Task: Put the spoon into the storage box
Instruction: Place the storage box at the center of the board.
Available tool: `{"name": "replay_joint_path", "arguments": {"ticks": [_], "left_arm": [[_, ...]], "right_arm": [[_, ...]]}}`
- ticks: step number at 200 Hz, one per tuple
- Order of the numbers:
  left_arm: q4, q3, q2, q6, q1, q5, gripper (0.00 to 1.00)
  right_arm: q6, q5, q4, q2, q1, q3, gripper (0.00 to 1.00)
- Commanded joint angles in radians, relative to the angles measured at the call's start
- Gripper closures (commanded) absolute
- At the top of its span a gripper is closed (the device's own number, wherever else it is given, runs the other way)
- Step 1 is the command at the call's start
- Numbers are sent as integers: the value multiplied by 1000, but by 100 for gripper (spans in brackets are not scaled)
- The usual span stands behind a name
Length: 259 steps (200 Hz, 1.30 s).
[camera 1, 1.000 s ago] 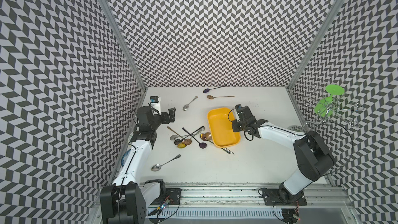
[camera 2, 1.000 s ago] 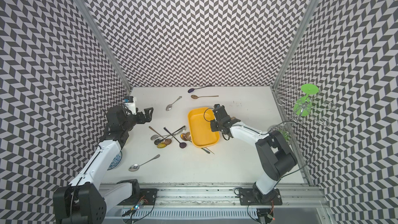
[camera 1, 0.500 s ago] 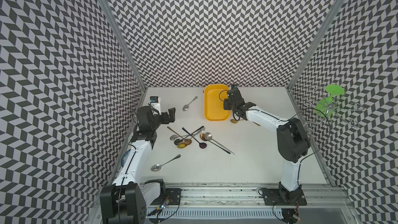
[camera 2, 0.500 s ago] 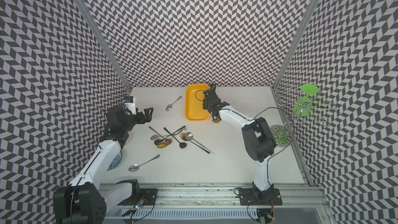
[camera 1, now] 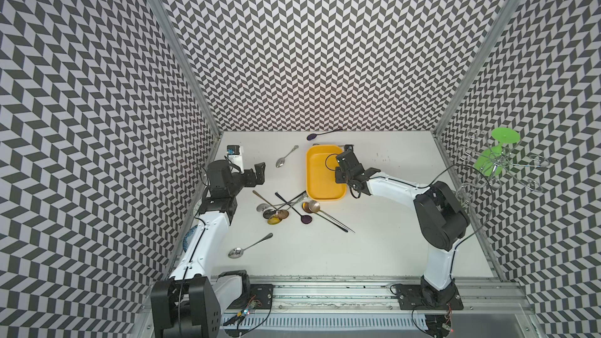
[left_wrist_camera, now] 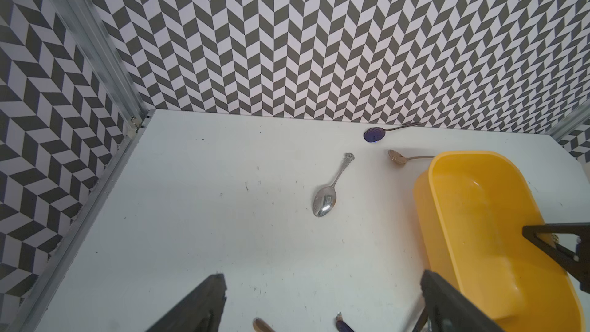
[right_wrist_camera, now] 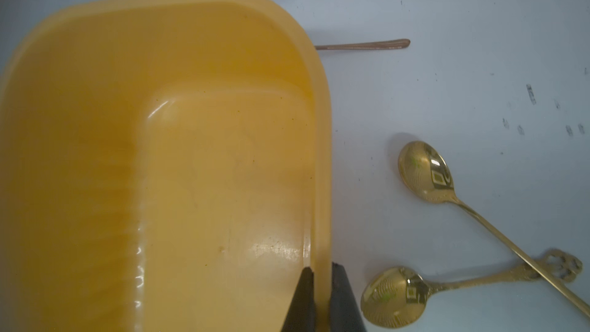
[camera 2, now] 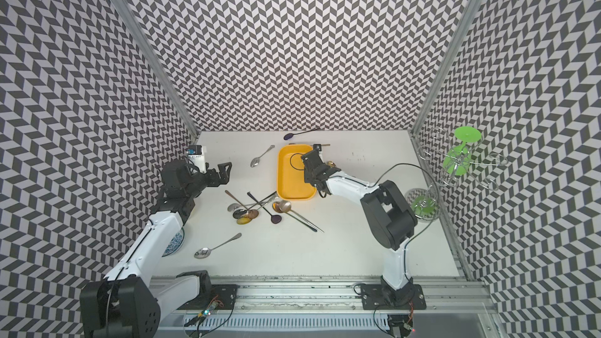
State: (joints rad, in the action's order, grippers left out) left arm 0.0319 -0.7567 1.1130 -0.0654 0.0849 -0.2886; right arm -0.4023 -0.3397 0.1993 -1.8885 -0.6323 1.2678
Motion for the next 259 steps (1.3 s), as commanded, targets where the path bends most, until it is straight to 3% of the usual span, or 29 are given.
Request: {"name": "replay_joint_path", "arguments": {"ticks": [1,108,174,205,242,259], "left_arm": [[2,-20,-1,4,1,1,1],[2,-21,-5,2,7,-1,1],[5,-38,4,11,9,-3,1],[66,-157,57,73,-47,16,1],[152,-360,211,126,-149,34,1],[178,-462,300,130,-174,42,1]], "right_arm": [[1,-18,-28,89,-24,-64,100],[-53,8,20,265,-135,-275,100],[-51,-25,53,296,-132,-254,100],[-23,27,66,236,-100,-213,100],[-16,48,54,219,-64,-209,100],[-12,54,61,226,-58,-202,90]]}}
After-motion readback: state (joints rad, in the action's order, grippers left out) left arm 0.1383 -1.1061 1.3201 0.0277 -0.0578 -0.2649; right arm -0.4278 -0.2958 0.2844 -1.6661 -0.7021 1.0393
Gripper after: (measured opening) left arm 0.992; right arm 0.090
